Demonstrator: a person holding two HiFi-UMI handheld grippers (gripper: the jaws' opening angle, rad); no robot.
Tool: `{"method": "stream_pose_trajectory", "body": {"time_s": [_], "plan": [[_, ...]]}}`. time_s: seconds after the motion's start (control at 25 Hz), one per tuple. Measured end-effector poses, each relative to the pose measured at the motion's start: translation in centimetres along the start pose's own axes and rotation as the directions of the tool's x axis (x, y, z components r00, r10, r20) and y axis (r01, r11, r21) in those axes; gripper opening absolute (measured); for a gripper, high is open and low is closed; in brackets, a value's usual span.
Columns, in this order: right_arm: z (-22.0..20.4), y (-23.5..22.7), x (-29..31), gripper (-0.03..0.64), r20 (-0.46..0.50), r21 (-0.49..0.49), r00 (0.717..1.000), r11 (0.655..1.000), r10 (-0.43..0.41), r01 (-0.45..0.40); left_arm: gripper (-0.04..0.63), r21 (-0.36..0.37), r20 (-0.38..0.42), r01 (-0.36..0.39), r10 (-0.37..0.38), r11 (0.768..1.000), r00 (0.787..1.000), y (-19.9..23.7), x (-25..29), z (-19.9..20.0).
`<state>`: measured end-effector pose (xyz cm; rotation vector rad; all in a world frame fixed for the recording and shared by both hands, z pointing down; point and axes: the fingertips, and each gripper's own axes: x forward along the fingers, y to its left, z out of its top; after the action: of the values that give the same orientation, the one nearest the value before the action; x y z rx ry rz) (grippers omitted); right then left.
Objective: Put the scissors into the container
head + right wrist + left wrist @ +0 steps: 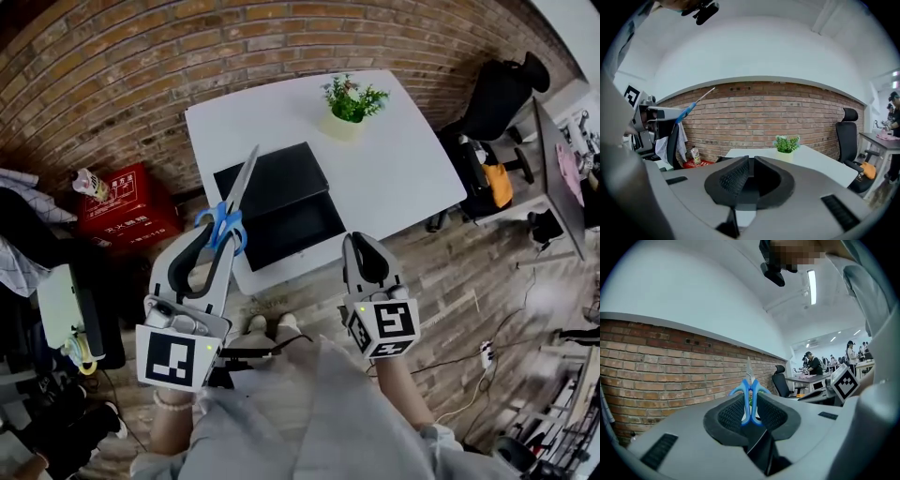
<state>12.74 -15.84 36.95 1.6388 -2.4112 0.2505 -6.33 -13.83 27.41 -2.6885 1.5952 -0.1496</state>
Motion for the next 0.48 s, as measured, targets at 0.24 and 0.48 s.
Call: {"method": "stream_pose_trajectory", "body": {"time_s": [0.24,0.48], "plan": [[2.4,-0.6,-1.0,0.06,0.058,0.001,0.998,1.0,-0.021,0.021,0.1,0.015,0.015,0.025,-0.025,1.0,1.0,-0.3,0.7,0.8],[2.3,-0.2,-1.5,0.06,0.058,-0.012,0.998,0.999,-0.029,0.03,0.1,0.011,0.023,0.045,-0.046,0.999,0.999,-0.5,0.9,0.6]]}}
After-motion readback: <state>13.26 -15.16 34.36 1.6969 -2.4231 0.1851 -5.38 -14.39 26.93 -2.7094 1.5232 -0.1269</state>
